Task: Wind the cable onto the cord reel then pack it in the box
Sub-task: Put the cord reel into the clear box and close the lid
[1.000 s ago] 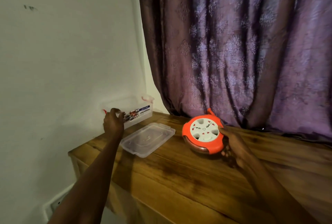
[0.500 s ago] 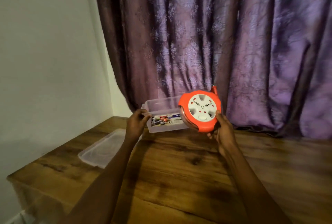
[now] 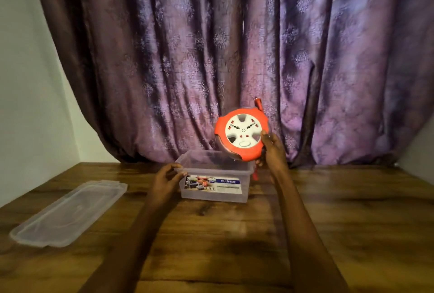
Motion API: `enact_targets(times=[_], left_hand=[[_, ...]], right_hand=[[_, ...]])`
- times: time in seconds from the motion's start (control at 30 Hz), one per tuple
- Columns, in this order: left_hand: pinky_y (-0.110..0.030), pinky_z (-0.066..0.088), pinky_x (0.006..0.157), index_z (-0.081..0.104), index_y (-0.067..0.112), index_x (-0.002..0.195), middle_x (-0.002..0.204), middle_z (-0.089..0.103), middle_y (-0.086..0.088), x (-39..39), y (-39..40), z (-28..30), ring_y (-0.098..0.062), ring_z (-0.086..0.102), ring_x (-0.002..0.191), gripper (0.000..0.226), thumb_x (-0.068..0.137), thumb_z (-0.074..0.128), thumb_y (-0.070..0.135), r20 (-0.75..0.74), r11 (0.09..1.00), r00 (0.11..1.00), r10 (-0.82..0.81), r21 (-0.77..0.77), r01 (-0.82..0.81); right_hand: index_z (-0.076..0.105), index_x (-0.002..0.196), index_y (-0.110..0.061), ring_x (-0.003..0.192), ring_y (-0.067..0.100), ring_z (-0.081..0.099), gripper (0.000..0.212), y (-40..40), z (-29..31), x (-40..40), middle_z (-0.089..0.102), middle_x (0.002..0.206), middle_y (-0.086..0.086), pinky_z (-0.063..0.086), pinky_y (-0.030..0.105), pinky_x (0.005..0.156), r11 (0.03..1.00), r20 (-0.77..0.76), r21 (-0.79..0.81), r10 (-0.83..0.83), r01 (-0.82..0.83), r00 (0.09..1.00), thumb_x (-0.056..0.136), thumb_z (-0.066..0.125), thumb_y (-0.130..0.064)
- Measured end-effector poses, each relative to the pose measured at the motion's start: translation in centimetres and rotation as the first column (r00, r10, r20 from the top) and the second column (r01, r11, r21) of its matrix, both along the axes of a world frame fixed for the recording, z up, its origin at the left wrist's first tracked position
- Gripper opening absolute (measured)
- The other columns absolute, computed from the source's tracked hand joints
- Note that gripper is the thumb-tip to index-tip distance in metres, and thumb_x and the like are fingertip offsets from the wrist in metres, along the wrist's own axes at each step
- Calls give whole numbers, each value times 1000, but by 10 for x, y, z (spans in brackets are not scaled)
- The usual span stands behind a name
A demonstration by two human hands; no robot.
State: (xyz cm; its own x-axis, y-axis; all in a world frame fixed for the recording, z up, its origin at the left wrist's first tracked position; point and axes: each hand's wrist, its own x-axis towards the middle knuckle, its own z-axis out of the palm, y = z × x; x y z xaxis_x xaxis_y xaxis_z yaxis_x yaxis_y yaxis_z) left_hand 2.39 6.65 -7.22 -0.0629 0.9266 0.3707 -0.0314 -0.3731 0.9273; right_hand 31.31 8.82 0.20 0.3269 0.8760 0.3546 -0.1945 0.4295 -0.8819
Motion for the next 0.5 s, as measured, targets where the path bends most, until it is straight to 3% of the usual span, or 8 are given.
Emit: enact_targets(times=[0.1, 0.2, 0.33, 0.4, 0.47, 0.5], left_hand=[[-37, 61, 55, 67, 24, 104, 98, 74, 8, 2, -2, -7, -14, 74, 86, 15, 91, 70, 19, -54, 999, 998, 37, -3, -37], [-46, 62, 55, 67, 33, 105, 101, 73, 1, 0, -1, -10, -18, 74, 85, 19, 89, 72, 24, -124, 996, 988, 88, 9, -87], [-44, 63, 60, 60, 43, 117, 115, 68, 5, -11, 1, -18, -21, 71, 97, 44, 78, 78, 46, -234, 993, 965, 120, 42, -113], [-45, 63, 66, 59, 43, 119, 114, 69, 8, -14, 0, -20, -19, 71, 100, 50, 74, 78, 55, -258, 990, 956, 140, 67, -127], [-45, 63, 69, 59, 41, 120, 111, 71, 9, -15, 0, -21, -17, 72, 98, 53, 72, 76, 59, -262, 988, 953, 150, 72, -135], [-46, 63, 71, 59, 40, 120, 111, 71, 8, -14, 0, -22, -17, 72, 98, 54, 72, 75, 58, -272, 987, 949, 156, 70, -142]], right_hand=[[55, 120, -13, 31, 12, 44, 30, 5, -3, 9, 47, 45, -5, 35, 17, 32, 1000, 159, -3, 29, -29, 987, 101, 55, -35], [54, 117, -25, 45, 16, 53, 24, 10, 0, 11, 62, 62, -2, 39, 20, 39, 997, 358, -9, 70, -71, 931, 98, 58, -39], [53, 121, -28, 45, 9, 54, 30, 20, 9, 6, 65, 62, -10, 40, 23, 43, 983, 649, -89, 178, -158, 740, 97, 57, -46], [54, 120, -28, 53, 11, 58, 31, 25, 14, 2, 69, 78, -6, 42, 24, 46, 973, 741, -142, 225, -179, 633, 96, 59, -46], [56, 121, -23, 64, 8, 67, 28, 31, 15, -2, 73, 96, -1, 49, 23, 49, 943, 746, -205, 324, -262, 582, 97, 61, -38], [57, 124, -18, 76, 8, 70, 30, 35, 15, -4, 73, 106, 4, 55, 25, 58, 920, 736, -239, 380, -310, 560, 98, 61, -32]])
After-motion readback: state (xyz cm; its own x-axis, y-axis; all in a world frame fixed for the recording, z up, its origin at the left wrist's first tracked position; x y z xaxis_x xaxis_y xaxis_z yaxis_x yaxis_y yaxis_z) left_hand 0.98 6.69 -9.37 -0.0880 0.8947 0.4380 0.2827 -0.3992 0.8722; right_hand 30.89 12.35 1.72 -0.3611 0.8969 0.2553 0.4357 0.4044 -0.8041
